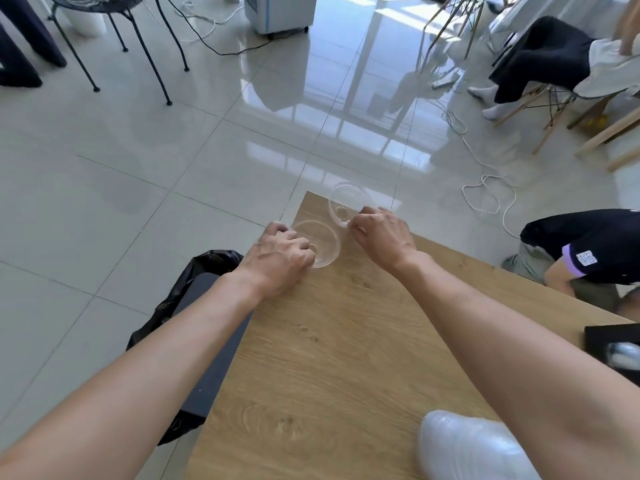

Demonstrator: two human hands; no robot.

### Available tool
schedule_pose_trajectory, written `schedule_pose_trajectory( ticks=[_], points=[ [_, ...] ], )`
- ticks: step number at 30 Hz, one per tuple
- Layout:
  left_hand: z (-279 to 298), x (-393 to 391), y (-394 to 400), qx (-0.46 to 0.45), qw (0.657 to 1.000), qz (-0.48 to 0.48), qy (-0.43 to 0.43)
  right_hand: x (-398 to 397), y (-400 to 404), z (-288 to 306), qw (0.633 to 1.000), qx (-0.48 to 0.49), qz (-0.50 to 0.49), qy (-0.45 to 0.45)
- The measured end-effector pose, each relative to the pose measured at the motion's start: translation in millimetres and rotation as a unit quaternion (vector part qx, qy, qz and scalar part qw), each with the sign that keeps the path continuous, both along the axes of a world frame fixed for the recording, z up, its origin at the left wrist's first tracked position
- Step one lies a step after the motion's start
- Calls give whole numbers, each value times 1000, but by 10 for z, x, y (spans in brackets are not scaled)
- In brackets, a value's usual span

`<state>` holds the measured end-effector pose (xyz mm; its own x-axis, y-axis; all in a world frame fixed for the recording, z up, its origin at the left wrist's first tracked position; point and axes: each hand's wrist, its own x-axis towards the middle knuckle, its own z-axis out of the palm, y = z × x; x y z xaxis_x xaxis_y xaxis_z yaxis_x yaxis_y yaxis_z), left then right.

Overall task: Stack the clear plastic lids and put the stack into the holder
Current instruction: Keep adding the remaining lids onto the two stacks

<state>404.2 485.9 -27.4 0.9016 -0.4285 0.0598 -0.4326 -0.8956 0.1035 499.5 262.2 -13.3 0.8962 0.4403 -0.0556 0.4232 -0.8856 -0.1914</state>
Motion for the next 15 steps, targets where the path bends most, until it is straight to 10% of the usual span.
schedule_pose_trajectory(
  ticks=[15],
  points=[
    [195, -423, -179, -113, 993, 39, 22, -941, -757, 222, 998, 11, -7, 56]
  ],
)
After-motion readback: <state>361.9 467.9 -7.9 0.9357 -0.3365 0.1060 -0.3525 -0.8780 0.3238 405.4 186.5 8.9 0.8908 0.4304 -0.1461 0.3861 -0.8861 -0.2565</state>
